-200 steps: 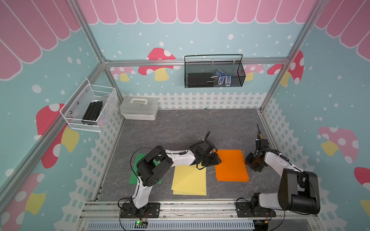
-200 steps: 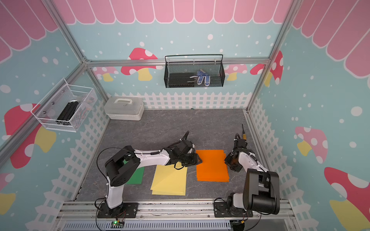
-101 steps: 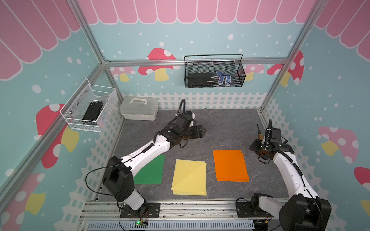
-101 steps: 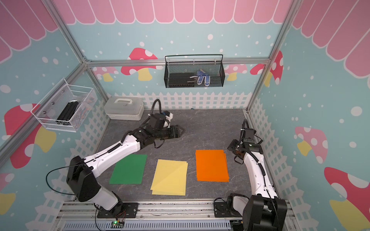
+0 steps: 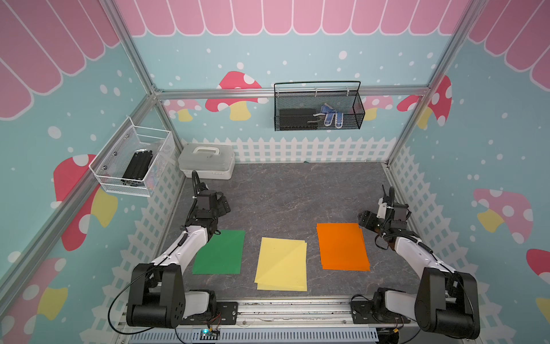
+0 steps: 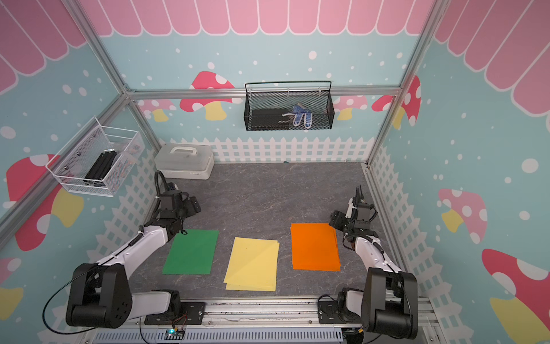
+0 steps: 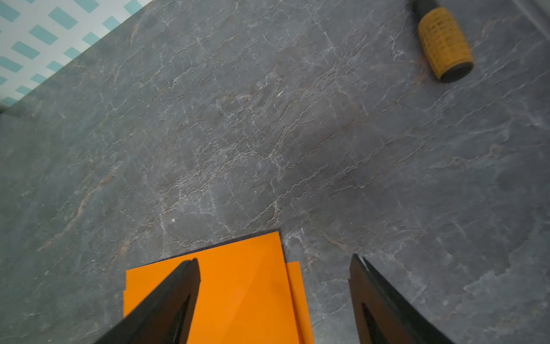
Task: Sort the scattered colored papers by color
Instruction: Reset both arms
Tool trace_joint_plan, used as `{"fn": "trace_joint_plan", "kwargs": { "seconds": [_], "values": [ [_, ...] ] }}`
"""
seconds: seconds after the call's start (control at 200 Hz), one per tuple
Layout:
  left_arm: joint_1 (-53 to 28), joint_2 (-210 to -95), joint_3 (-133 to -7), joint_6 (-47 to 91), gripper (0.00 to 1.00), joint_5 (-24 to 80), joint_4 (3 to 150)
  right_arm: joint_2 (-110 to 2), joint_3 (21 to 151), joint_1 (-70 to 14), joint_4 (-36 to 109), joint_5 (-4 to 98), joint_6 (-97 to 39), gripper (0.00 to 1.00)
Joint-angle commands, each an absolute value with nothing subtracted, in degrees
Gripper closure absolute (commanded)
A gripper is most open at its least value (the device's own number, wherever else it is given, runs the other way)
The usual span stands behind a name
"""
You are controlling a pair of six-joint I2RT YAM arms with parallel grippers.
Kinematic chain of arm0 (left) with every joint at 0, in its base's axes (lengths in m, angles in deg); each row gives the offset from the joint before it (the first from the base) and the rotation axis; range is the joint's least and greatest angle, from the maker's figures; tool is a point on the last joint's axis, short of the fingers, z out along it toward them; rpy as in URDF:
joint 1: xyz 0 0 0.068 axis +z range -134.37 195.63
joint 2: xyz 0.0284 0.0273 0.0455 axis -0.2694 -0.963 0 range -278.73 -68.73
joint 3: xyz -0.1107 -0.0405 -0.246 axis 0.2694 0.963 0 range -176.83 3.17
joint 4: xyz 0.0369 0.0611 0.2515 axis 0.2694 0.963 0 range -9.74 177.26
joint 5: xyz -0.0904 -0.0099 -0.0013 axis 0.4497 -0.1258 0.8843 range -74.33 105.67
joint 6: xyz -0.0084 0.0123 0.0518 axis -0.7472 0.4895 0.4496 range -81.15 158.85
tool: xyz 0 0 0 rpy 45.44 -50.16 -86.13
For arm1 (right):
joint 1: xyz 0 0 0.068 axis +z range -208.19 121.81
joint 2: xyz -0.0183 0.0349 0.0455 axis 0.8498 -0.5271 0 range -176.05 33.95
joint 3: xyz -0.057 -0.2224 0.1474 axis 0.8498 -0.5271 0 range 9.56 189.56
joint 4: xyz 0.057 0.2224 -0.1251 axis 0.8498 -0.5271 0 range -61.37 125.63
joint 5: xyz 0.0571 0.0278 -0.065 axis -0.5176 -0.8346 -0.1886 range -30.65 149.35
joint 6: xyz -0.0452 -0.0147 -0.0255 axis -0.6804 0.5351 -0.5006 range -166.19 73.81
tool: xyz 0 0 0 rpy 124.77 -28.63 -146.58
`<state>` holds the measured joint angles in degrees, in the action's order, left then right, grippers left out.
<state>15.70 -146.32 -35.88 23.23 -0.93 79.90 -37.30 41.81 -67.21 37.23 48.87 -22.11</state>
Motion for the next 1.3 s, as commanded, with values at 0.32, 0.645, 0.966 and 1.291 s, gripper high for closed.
{"fn": "trace_joint_plan", "kwargs": {
  "seconds": [0.32, 0.645, 0.966, 1.291],
  "values": [
    [18.9, -147.8, -20.2, 27.8, 0.14, 1.8, 41.1, -43.8, 31.9, -67.4, 74.2, 53.5, -34.0, 0.21],
    [18.3, -151.0, -21.1, 30.6, 0.08, 5.9, 39.0, -48.1, 28.1, -66.4, 87.9, 51.0, -39.6, 0.01],
    [14.9, -157.5, -16.5, 33.9, 0.01, 2.4, 23.2, -51.9, 28.2, -59.1, 89.2, 58.8, -46.1, 0.01],
    [15.1, -156.5, -17.9, 33.7, 0.01, 3.8, 27.3, -52.3, 29.1, -59.0, 88.6, 60.1, -45.4, 0.01]
  ]
}}
